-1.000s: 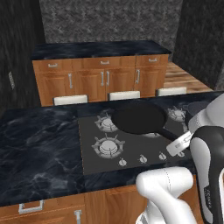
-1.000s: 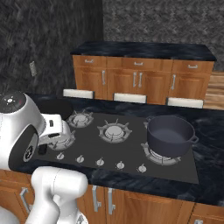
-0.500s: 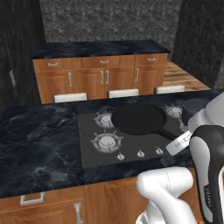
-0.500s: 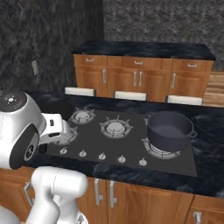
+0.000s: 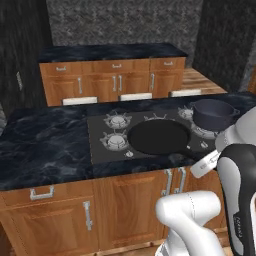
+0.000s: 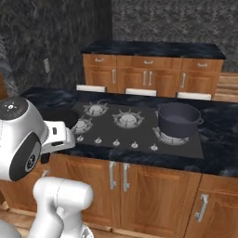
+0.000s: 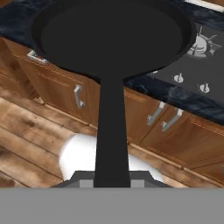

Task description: Move the pot and pan from the stove into the sink.

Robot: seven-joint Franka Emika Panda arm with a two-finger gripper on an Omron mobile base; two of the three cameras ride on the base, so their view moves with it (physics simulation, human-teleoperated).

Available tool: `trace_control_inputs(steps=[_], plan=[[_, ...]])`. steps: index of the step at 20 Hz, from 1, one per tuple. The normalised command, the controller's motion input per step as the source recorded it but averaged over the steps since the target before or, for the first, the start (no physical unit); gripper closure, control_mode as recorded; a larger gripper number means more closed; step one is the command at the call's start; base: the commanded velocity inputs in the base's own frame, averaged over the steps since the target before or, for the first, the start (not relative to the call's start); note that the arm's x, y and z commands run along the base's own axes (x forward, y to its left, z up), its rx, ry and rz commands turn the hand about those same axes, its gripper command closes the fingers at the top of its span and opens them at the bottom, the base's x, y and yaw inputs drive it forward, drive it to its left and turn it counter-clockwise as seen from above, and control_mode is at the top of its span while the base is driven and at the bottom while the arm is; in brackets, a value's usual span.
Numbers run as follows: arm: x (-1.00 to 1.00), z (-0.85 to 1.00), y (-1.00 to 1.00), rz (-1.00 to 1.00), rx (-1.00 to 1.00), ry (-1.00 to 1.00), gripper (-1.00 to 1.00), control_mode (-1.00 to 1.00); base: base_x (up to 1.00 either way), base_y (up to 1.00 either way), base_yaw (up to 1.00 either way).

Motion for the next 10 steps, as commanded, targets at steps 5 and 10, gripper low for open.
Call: trace_control_inputs(steps=[5, 10], plan=[[0.00, 0.00, 0.00, 0.00, 0.00, 0.00, 1.00, 1.00, -0.26, 0.00, 0.00], [0.00, 0.00, 0.00, 0.00, 0.00, 0.00, 1.00, 1.00, -0.07, -0.04, -0.04]])
